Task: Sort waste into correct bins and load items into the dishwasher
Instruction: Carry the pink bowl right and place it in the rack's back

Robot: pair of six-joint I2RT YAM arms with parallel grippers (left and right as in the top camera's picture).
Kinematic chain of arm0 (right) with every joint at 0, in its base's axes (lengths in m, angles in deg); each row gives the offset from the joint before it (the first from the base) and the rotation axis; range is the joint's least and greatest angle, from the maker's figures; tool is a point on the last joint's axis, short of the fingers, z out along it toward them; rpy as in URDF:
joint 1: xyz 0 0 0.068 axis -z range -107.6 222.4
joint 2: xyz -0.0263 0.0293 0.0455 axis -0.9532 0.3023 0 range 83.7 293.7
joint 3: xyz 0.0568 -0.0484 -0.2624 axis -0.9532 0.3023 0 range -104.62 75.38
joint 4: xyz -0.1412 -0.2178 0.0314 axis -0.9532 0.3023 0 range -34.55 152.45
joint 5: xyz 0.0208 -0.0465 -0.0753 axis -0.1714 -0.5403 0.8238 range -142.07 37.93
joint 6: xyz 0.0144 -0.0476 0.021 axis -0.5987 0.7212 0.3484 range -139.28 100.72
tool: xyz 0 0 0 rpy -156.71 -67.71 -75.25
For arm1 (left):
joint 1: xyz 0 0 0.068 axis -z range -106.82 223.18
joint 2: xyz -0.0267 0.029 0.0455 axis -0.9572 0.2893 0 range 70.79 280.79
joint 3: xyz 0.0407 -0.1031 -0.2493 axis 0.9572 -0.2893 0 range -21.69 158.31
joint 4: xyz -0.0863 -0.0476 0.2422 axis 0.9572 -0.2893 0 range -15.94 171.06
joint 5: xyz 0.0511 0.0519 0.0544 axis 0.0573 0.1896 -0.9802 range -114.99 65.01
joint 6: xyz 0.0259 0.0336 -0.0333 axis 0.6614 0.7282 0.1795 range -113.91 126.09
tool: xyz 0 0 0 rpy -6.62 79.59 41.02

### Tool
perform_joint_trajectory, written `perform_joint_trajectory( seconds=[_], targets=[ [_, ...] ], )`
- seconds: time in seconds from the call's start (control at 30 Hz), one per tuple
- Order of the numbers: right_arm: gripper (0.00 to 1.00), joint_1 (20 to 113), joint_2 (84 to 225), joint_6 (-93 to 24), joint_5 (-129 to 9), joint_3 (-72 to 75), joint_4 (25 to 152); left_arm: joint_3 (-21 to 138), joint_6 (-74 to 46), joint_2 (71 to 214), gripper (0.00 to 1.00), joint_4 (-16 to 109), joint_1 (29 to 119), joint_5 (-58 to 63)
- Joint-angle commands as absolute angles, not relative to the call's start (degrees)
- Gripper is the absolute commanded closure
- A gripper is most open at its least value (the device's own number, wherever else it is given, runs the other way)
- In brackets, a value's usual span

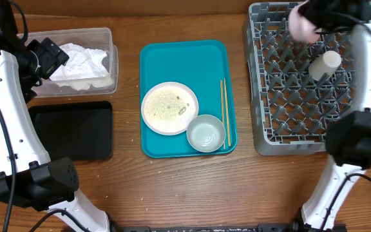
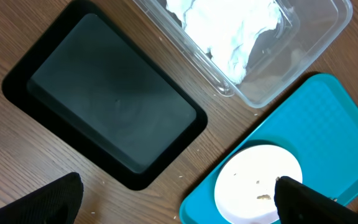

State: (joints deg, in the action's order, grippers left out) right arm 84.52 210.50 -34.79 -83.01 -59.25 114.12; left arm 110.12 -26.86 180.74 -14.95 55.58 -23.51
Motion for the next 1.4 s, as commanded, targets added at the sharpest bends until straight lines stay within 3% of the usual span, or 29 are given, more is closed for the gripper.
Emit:
perform_joint_trajectory(
  seconds=[0.0,0.13,0.3,0.6,0.77,0.83,0.93,1.0,1.23,1.37],
  targets=[
    [0.96,88.98,211.68,-31.2,-102.35,-60.76,111.02,110.69,-27.53,181.03,0.0,-14.84,55.95,-23.67],
    [0.96,91.91,215.18,-33.39,-109.43,-60.76,107.19,110.69,-27.53,181.03,0.0,-14.84,55.95,-23.67],
    [0.96,93.77,220.54,-44.1,-117.87,-60.73,97.86,110.69,-27.53,181.03,0.0,-14.84,55.95,-23.69],
    [0.96,96.46,227.25,-56.47,-117.69,-60.73,92.75,110.69,-27.55,181.03,0.0,-14.84,55.95,-23.67],
    [0.96,98.79,227.97,-56.42,-116.38,-60.76,92.77,110.69,-27.53,181.03,0.0,-14.84,55.95,-23.67],
    [0.92,99.65,227.86,-56.62,-116.43,-60.82,92.77,110.69,-27.53,181.03,0.0,-14.84,55.95,-23.67],
    [0.66,100.94,227.84,-56.64,-116.47,-60.82,93.45,110.69,-27.53,181.03,0.0,-14.84,55.95,-23.67],
    [0.55,101.64,227.84,-56.64,-116.49,-60.82,93.88,110.69,-27.53,181.05,0.0,-14.84,55.95,-23.67],
    [0.5,104.06,225.08,-56.62,-115.55,-60.87,95.0,110.69,-27.53,181.03,0.0,-14.84,55.95,-23.67],
    [0.41,105.18,219.88,-56.34,-110.13,-60.87,96.96,110.69,-27.53,181.03,0.0,-14.84,55.95,-23.69]
  ],
)
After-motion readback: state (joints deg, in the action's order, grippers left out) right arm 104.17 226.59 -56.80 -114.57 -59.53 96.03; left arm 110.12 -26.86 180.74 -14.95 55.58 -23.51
